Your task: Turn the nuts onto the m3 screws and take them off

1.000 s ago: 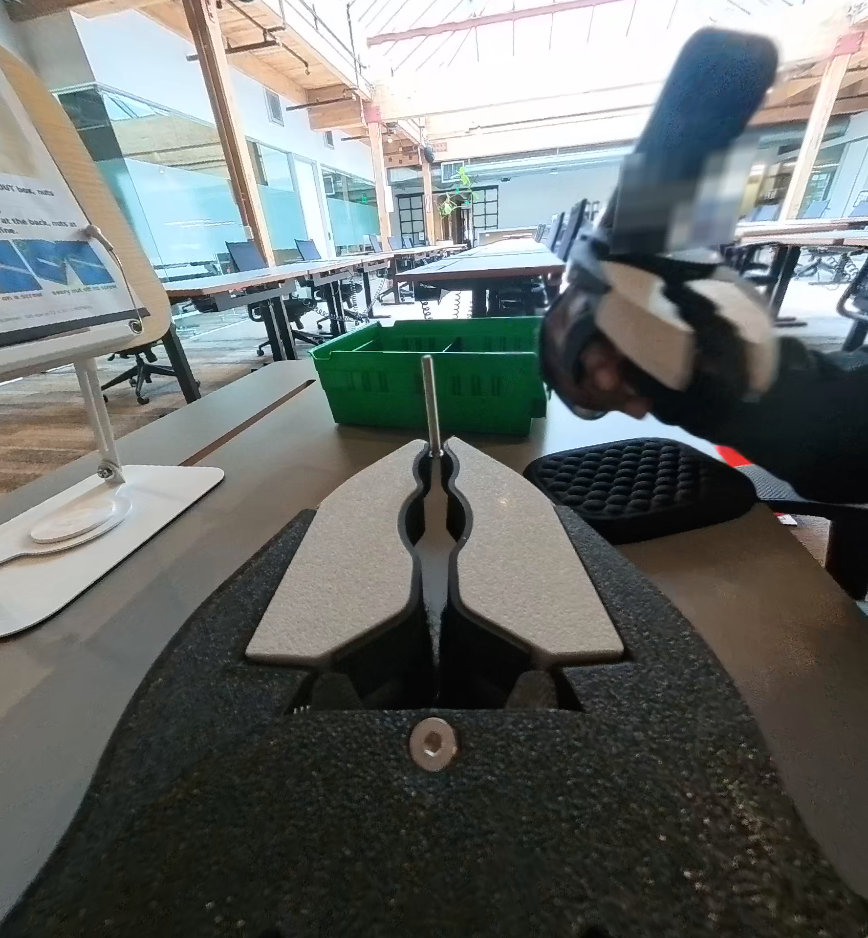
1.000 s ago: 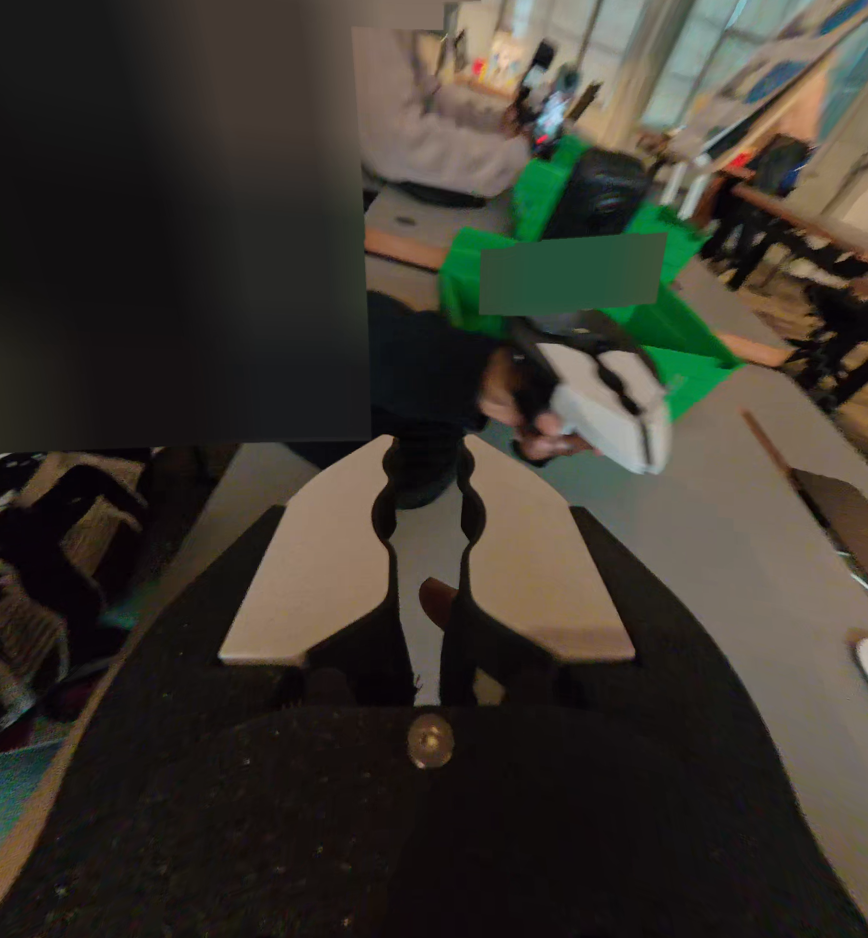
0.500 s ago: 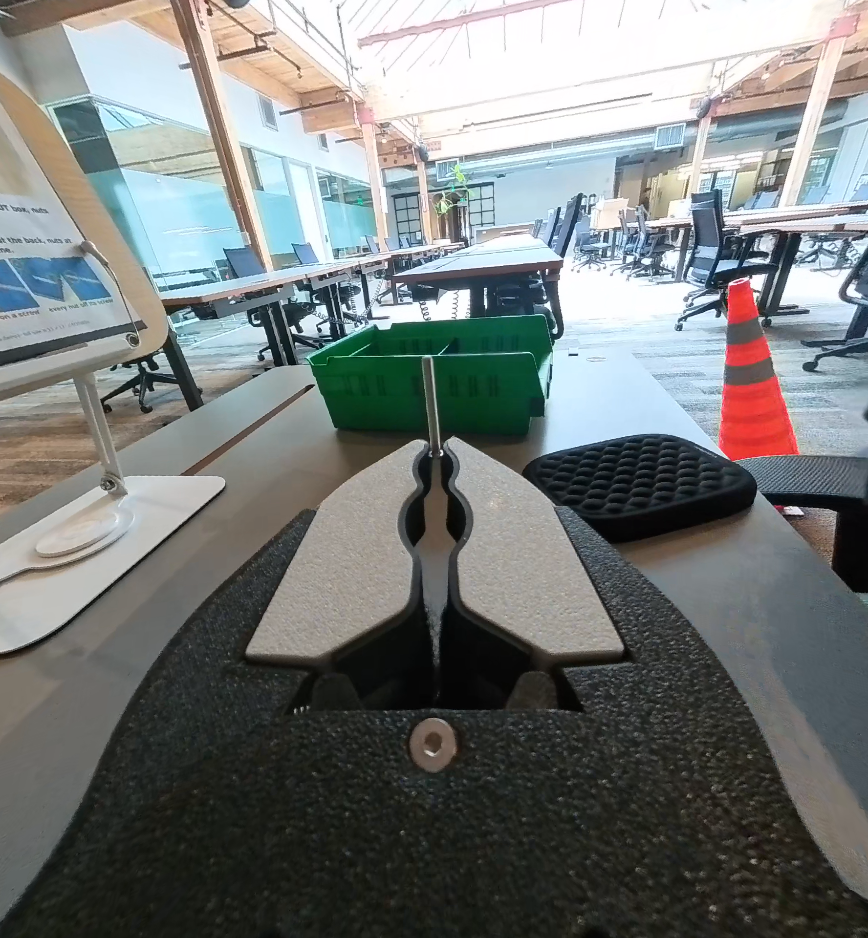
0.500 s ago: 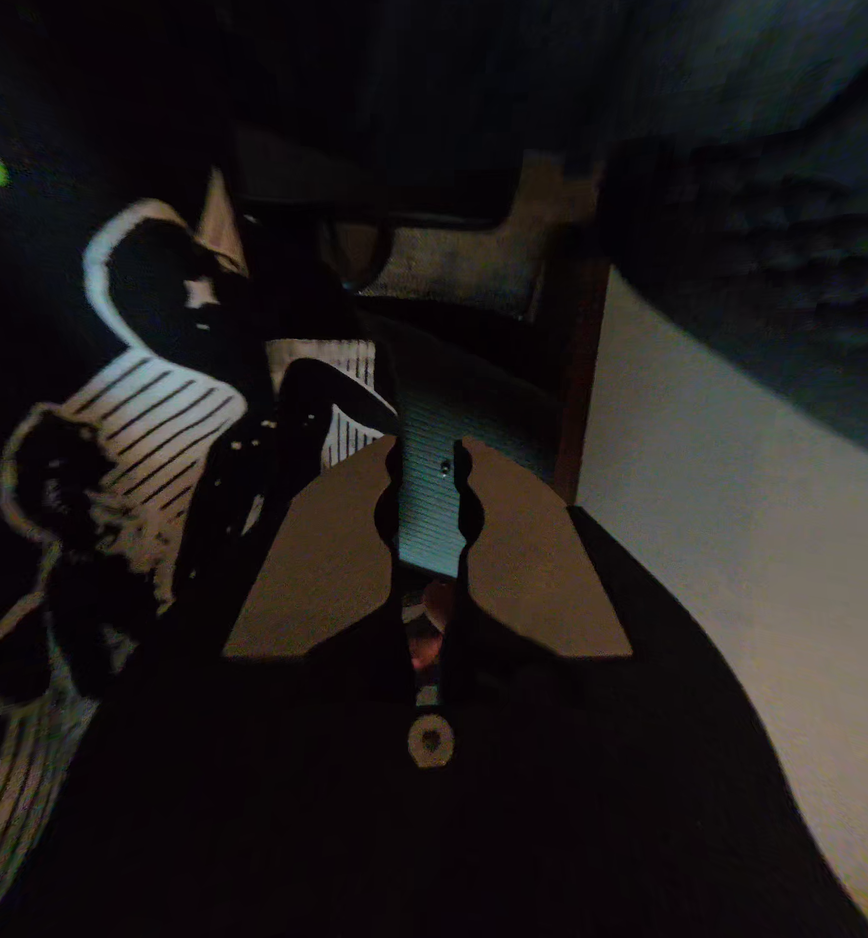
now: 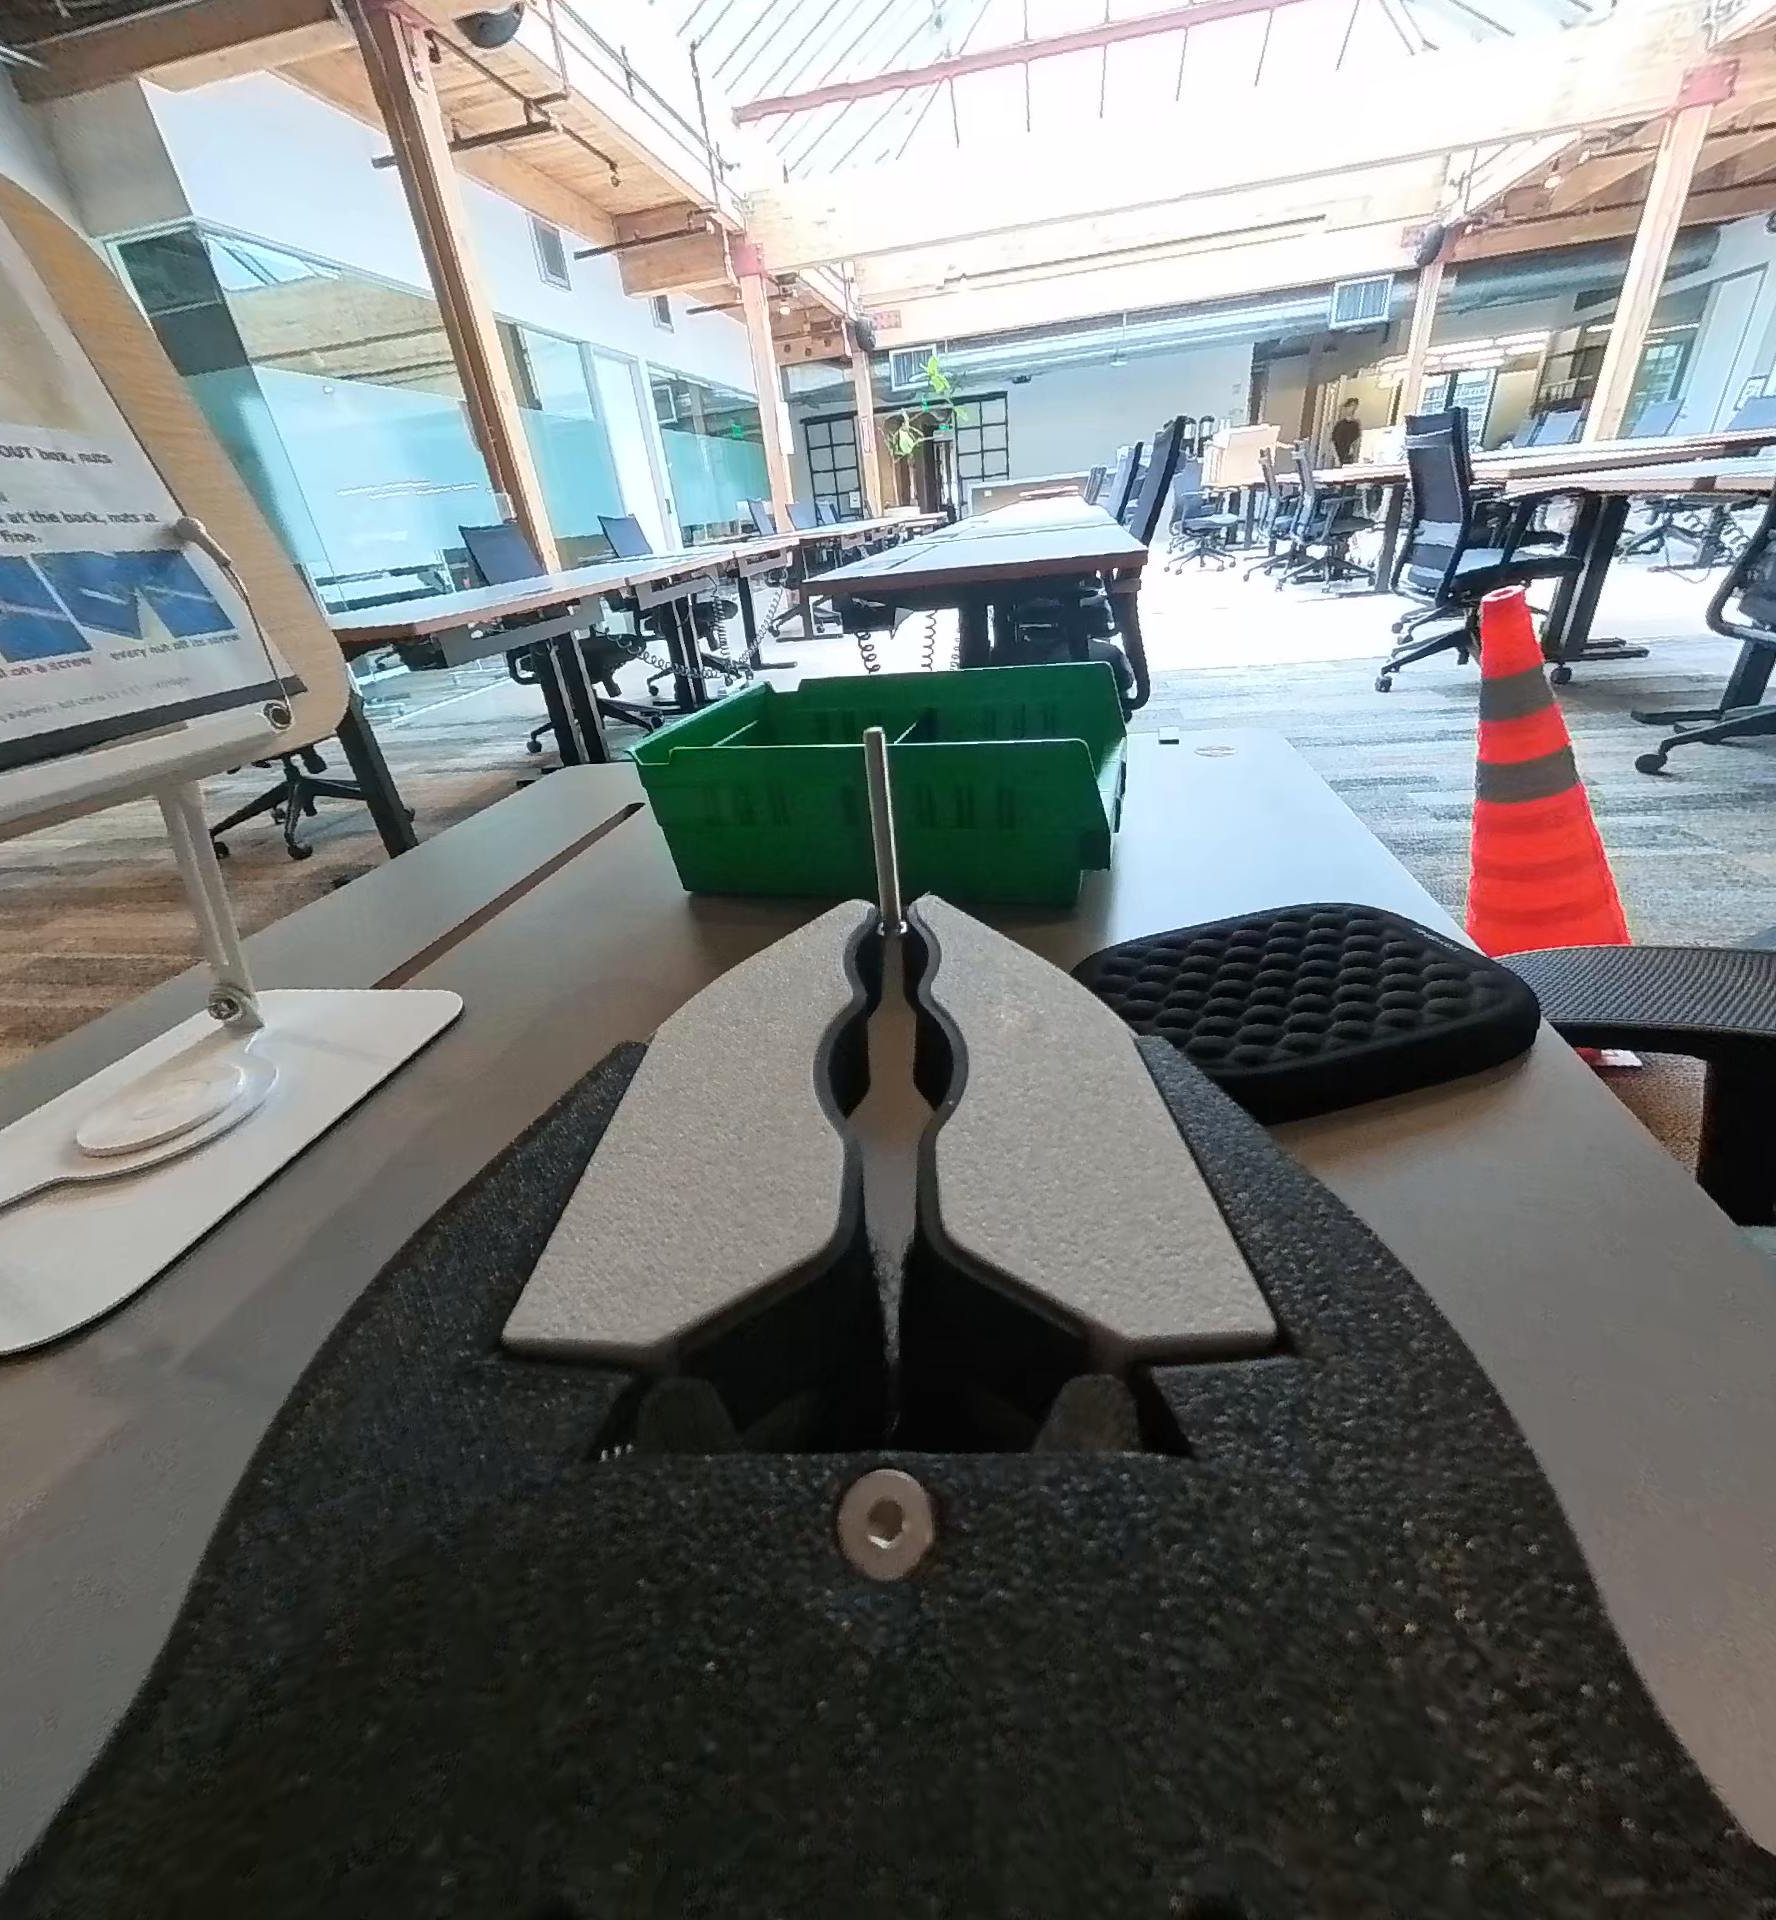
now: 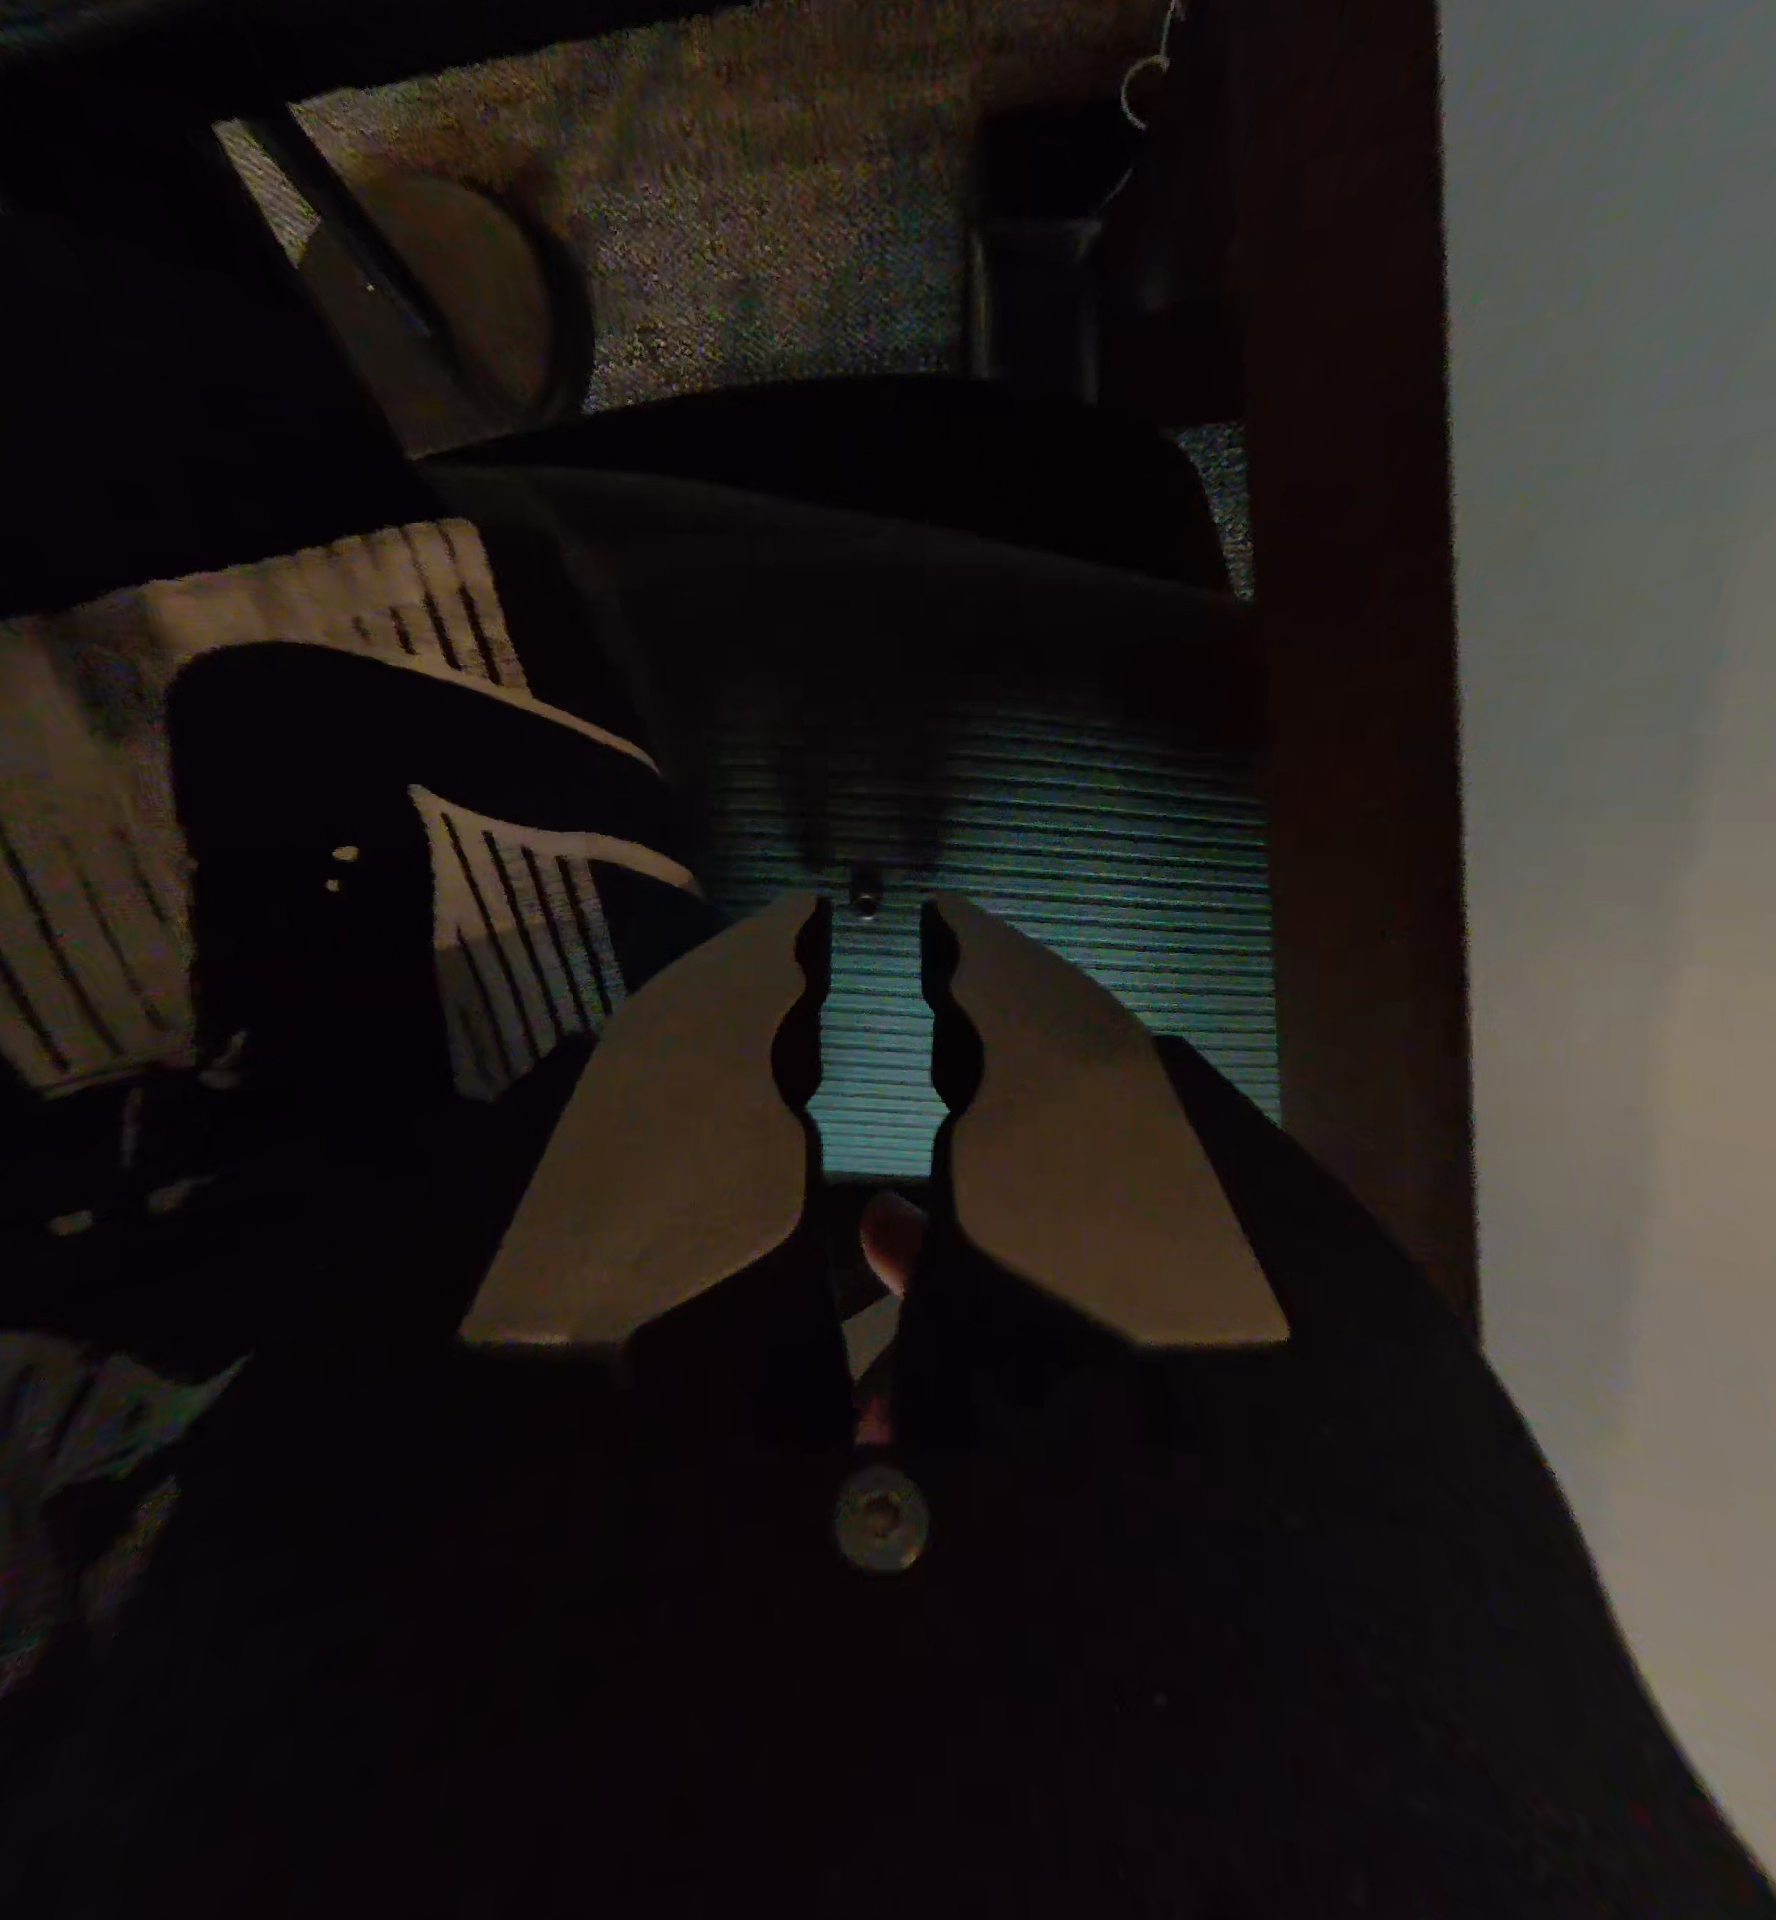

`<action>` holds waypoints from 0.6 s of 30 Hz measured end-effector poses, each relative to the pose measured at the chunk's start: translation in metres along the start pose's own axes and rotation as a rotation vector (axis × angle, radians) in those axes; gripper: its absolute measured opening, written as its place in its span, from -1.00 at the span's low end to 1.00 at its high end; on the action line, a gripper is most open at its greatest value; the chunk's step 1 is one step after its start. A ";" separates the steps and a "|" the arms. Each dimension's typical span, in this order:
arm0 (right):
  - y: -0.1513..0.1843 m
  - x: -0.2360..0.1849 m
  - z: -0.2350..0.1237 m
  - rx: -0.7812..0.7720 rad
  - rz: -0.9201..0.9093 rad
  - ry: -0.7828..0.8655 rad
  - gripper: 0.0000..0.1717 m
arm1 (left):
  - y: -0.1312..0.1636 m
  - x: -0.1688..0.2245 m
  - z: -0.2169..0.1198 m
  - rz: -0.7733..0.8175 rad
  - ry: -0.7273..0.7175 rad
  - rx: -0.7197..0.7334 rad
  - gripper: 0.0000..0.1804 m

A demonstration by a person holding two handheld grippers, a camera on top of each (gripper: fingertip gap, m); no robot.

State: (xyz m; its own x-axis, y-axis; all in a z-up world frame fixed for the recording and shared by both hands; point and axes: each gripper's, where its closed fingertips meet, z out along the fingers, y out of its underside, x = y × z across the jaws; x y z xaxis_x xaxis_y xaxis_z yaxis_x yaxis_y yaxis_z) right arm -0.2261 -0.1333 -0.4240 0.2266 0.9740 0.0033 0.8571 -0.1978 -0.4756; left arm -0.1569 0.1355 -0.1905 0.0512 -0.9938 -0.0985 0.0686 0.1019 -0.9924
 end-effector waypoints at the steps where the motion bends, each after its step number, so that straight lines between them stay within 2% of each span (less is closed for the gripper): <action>1: 0.001 0.000 0.001 -0.004 0.000 -0.005 -0.83 | 0.000 0.000 0.000 0.000 0.000 -0.001 -0.98; 18: 0.003 0.001 0.003 -0.001 -0.014 -0.004 -0.95 | 0.003 0.000 0.001 -0.011 0.007 -0.007 -0.98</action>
State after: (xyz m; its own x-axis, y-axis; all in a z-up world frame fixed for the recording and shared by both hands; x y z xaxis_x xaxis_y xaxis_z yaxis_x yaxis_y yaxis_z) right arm -0.2251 -0.1330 -0.4282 0.2130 0.9770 0.0063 0.8607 -0.1846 -0.4744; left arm -0.1559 0.1353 -0.1932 0.0435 -0.9952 -0.0877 0.0626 0.0903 -0.9939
